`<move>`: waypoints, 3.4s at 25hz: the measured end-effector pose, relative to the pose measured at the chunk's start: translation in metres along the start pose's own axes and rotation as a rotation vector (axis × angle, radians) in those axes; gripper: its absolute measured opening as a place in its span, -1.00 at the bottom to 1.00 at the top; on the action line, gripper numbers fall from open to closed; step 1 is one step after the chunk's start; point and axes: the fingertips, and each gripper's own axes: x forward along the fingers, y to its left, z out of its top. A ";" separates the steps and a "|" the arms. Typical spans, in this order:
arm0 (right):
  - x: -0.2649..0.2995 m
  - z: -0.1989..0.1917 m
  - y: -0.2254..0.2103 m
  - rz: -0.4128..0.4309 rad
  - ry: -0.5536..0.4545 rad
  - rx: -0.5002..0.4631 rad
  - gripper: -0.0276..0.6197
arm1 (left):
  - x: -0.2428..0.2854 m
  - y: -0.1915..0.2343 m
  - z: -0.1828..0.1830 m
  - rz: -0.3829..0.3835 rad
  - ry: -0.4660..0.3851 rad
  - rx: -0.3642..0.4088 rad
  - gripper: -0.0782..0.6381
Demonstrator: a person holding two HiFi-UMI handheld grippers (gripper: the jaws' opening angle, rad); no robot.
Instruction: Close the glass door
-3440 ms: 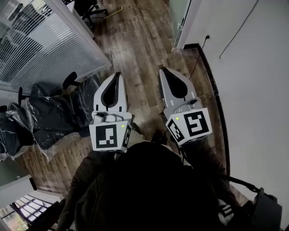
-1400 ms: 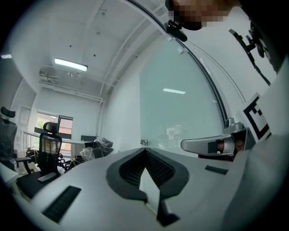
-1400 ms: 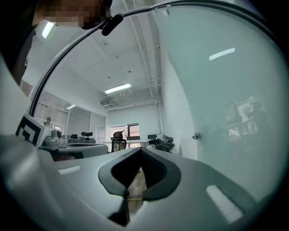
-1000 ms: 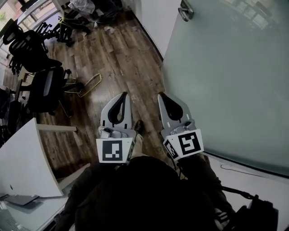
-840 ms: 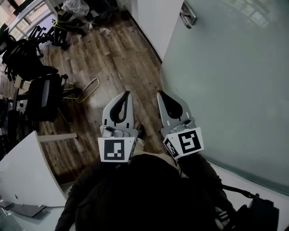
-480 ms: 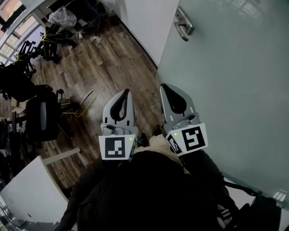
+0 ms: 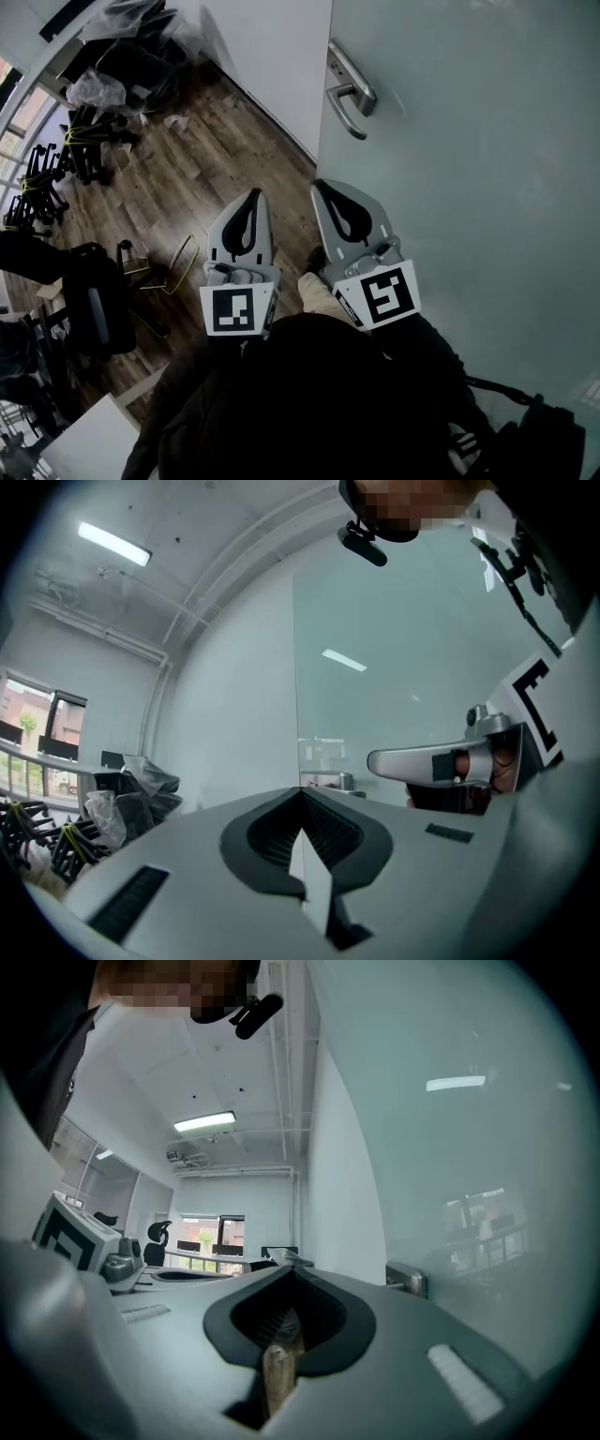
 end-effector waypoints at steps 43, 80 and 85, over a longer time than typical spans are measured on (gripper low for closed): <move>0.099 -0.070 -0.126 -0.217 0.357 -0.017 -0.71 | 0.141 0.017 -0.009 -0.208 0.017 -0.039 -0.79; 0.083 -0.085 0.150 0.217 0.371 -0.054 -0.70 | -0.178 0.112 -0.015 0.280 0.065 -0.016 -0.79; 0.073 -0.080 0.192 0.271 0.373 -0.052 -0.70 | -0.224 0.121 -0.009 0.327 0.050 -0.014 -0.79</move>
